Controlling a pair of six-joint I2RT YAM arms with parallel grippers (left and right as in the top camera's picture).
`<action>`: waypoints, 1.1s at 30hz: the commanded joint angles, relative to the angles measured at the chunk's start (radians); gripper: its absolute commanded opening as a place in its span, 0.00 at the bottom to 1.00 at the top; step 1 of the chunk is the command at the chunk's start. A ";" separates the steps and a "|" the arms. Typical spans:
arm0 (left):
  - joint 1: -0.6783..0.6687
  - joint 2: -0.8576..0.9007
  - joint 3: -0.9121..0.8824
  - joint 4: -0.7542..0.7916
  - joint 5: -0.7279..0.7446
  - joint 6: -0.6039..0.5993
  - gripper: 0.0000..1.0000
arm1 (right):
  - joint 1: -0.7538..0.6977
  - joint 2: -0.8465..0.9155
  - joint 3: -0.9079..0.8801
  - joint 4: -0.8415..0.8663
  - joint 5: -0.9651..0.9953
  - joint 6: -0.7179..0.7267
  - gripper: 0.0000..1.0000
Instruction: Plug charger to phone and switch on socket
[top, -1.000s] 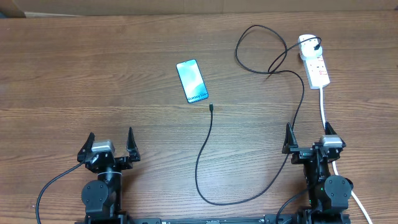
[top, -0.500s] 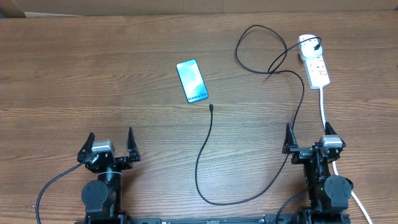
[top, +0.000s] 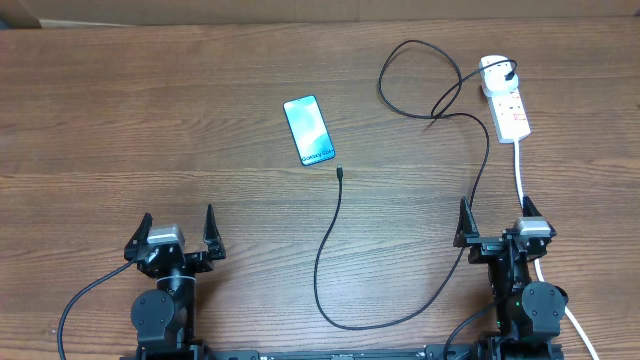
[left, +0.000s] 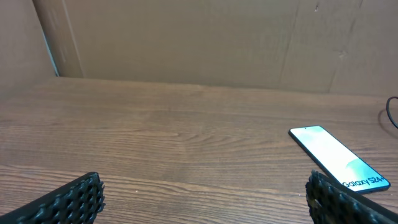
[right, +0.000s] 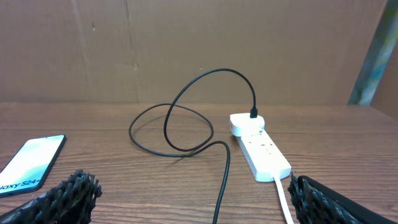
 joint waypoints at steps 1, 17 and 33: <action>-0.007 -0.010 -0.004 0.001 0.009 0.023 1.00 | 0.003 -0.010 -0.010 0.005 0.006 -0.001 1.00; -0.010 -0.010 -0.003 0.119 0.172 -0.172 1.00 | 0.003 -0.010 -0.010 0.005 0.006 -0.002 1.00; -0.009 -0.010 -0.003 0.620 0.362 -0.925 1.00 | 0.003 -0.010 -0.010 0.005 0.007 -0.001 1.00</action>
